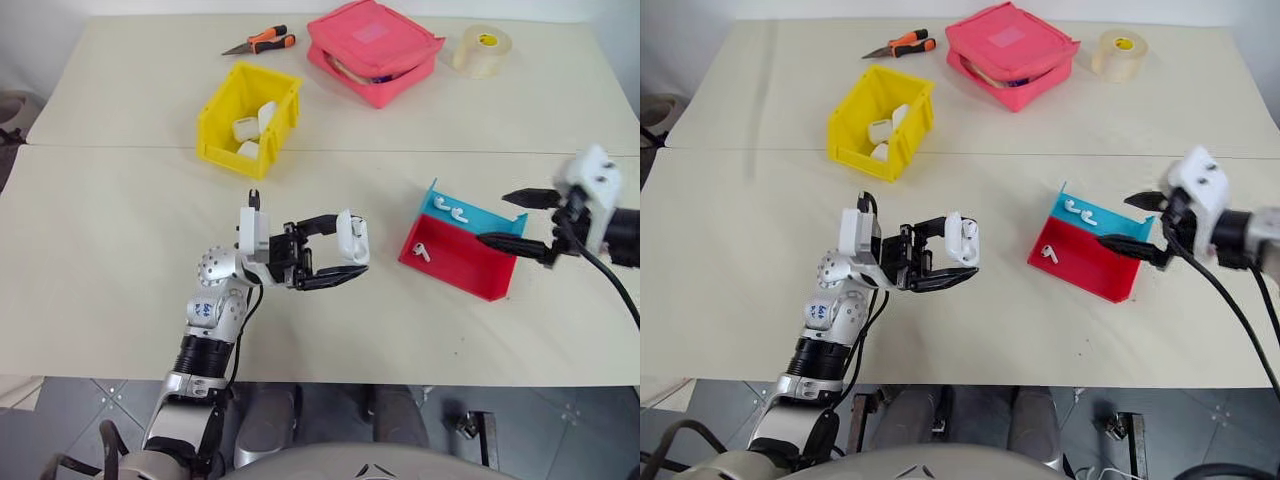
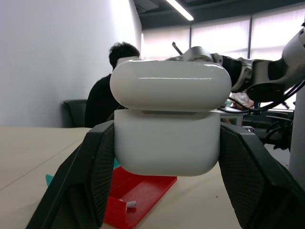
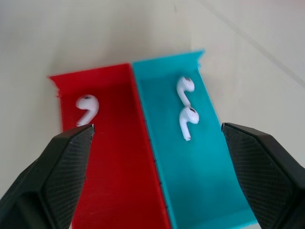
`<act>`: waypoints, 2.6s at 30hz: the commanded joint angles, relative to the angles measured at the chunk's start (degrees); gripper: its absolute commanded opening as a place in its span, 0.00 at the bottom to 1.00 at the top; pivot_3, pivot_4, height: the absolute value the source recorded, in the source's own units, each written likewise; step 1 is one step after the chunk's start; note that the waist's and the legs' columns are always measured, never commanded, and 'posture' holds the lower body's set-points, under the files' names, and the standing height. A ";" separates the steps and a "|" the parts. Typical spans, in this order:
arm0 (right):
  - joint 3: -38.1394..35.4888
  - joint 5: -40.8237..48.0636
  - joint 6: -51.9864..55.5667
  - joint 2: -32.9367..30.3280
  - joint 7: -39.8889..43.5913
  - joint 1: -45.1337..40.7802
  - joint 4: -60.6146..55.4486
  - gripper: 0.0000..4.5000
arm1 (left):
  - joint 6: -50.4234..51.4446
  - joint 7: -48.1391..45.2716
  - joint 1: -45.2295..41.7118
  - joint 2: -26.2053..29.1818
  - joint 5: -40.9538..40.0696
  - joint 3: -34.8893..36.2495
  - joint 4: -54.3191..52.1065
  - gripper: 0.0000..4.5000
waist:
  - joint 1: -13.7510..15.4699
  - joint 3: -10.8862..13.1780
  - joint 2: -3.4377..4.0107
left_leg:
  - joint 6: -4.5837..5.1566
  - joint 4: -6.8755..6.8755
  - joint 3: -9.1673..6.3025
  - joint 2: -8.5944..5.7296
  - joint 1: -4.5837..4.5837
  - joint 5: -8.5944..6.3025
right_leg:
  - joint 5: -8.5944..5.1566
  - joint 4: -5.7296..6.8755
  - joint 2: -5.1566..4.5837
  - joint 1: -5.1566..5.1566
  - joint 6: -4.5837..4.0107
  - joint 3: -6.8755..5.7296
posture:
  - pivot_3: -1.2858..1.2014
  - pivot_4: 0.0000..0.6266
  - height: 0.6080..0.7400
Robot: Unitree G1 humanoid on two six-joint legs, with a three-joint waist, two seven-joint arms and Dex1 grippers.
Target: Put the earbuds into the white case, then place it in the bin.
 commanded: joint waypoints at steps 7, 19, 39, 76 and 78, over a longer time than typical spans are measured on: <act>16.74 -14.94 2.51 5.73 -0.70 -19.48 16.39 0.99 | -2.21 -2.74 -2.29 -1.94 0.56 -3.30 1.27 0.62 | -0.21 0.00 0.02 | 0.00 -0.06 0.06 0.00 -0.04 0.00 | 0.01 -0.01 0.00 -0.08 0.01 -0.01 | 0.52 0.24 1.00; 21.41 -22.88 -6.76 12.96 5.12 -25.80 28.96 0.99 | -2.30 -1.84 -2.22 -2.79 0.99 -3.80 1.58 0.62 | -0.35 0.01 0.04 | 0.00 -0.06 0.07 0.00 -0.05 0.00 | 0.02 -0.01 0.01 -0.08 0.04 -0.03 | 0.52 0.24 1.00; 24.18 -32.05 -15.72 14.47 14.76 -28.05 36.04 0.41 | -2.25 -1.08 -2.33 -3.06 1.17 -3.76 1.16 0.62 | -0.32 0.00 0.04 | -0.01 0.03 0.06 0.00 0.01 0.00 | 0.03 0.05 0.01 -0.02 0.05 -0.03 | 0.52 0.24 1.00; -4.75 -15.66 -5.44 11.23 12.70 -10.84 8.14 0.11 | 0.54 0.17 -4.67 -4.31 0.71 -3.81 2.92 0.62 | -0.15 0.02 0.07 | -0.01 -0.02 0.06 0.00 -0.06 0.00 | 0.04 0.00 0.00 -0.06 0.08 -0.03 | 0.52 0.24 1.00; -10.78 -10.10 -1.70 13.53 10.77 -6.88 2.14 0.11 | 1.58 0.47 -5.13 -4.45 0.52 -3.64 3.08 0.62 | -0.12 0.02 0.07 | -0.01 -0.04 0.05 0.01 -0.05 0.00 | 0.04 -0.01 0.01 -0.06 0.08 -0.05 | 0.52 0.24 1.00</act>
